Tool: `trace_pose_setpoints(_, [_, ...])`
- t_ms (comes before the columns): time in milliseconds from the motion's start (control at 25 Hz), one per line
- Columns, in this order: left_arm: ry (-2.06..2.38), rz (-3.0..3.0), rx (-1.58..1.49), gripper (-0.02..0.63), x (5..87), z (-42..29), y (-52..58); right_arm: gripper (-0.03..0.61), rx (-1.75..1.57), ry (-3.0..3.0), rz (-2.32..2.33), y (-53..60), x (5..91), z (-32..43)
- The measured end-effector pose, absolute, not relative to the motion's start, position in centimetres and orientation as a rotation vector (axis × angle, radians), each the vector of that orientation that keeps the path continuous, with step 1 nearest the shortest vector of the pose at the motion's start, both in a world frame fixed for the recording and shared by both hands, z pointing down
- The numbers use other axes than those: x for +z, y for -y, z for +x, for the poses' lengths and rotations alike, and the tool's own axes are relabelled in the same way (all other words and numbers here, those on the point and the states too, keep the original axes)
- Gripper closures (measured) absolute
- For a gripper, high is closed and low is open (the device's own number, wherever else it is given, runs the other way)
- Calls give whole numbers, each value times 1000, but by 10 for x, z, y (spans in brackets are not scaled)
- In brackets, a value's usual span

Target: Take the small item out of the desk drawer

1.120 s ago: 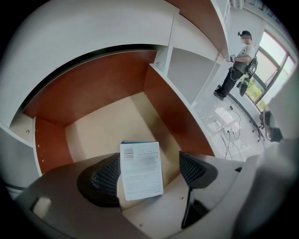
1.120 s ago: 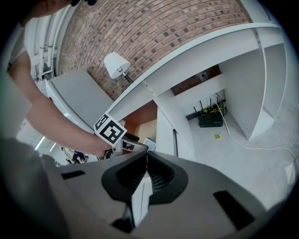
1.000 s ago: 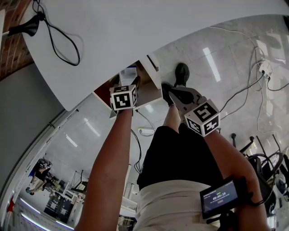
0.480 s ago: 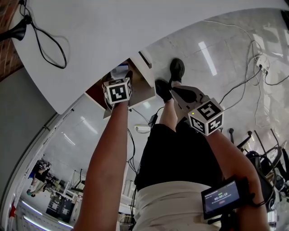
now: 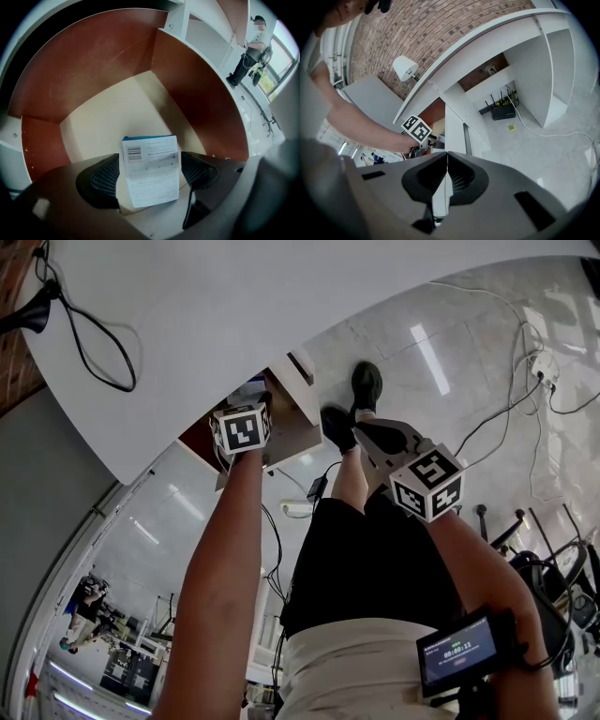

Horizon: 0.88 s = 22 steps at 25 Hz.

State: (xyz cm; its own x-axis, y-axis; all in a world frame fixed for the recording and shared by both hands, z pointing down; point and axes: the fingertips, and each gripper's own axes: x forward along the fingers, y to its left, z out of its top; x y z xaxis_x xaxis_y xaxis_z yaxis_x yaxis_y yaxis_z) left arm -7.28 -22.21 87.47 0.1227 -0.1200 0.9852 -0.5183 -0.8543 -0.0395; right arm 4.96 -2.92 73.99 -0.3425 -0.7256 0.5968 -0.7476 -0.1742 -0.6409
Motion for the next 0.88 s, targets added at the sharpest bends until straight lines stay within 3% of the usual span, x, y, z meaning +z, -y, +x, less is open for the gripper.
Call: trace_pose_setpoints(880, [643,2056,1846,225,889,-81,217,572,1571,1963,1790,22,743,59])
